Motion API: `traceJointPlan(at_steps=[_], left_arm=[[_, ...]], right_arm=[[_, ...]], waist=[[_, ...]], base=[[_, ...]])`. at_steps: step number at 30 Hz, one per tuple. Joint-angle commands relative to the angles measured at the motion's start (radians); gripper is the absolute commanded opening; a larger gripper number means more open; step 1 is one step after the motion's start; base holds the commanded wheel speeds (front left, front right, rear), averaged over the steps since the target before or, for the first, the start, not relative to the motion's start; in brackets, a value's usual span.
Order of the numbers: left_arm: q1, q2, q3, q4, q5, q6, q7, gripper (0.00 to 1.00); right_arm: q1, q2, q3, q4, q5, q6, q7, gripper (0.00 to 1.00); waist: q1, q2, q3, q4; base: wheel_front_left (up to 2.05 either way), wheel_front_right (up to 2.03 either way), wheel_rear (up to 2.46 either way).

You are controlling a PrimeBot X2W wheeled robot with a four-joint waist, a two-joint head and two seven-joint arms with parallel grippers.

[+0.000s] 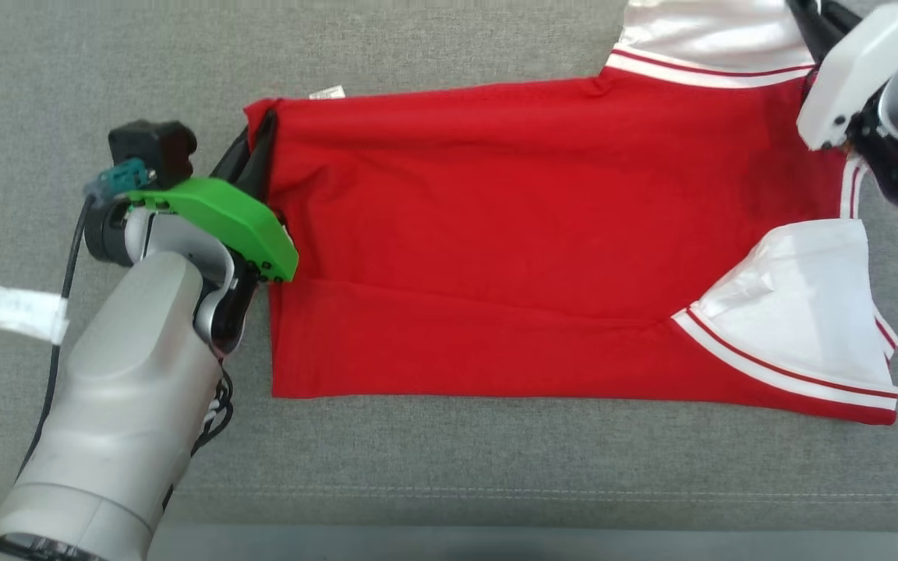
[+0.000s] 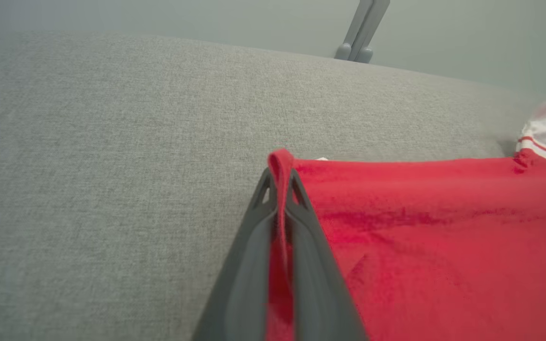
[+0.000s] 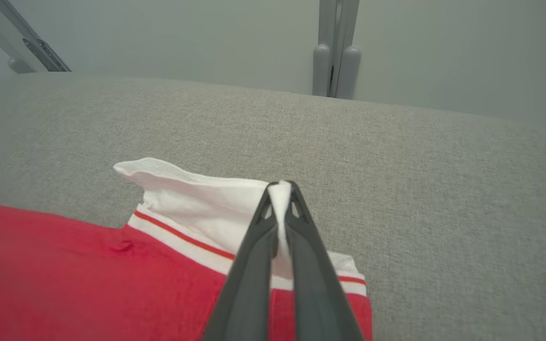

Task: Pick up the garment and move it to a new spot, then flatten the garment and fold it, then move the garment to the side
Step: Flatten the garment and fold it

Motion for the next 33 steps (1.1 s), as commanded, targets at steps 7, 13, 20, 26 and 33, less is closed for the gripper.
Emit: traceJointPlan(at_steps=[7,13,20,26,33], left_arm=[[0.16,0.057,-0.001,-0.116,-0.03,-0.006,-0.044,0.0],[0.317,0.107,0.037,-0.29,-0.002,-0.007,-0.05,0.18],[0.464,0.115,0.093,-0.408,0.052,-0.006,-0.05,0.37],[0.511,0.117,0.088,-0.413,0.038,-0.006,-0.05,1.0],[0.569,0.139,0.101,-0.456,0.0,-0.006,-0.05,1.0]], right_arm=[[0.178,-0.068,0.065,-0.117,0.096,-0.001,-0.077,0.0],[0.305,-0.111,0.086,-0.21,0.142,-0.001,-0.134,0.0],[0.399,-0.128,0.085,-0.248,0.16,-0.001,-0.173,0.0],[0.438,-0.117,0.105,-0.239,0.164,-0.001,-0.182,0.9],[0.49,-0.139,0.118,-0.251,0.188,-0.001,-0.181,1.0]], waist=[[0.0,-0.0001,-0.122,-0.076],[0.0,-0.0001,-0.154,-0.096],[0.0,-0.0001,-0.173,-0.105],[0.0,-0.0001,-0.194,-0.106],[0.0,-0.0001,-0.221,-0.104]], base=[[0.0,0.0,0.0],[0.0,0.0,0.0],[0.0,0.0,0.0],[0.0,0.0,0.0],[0.0,0.0,0.0]])
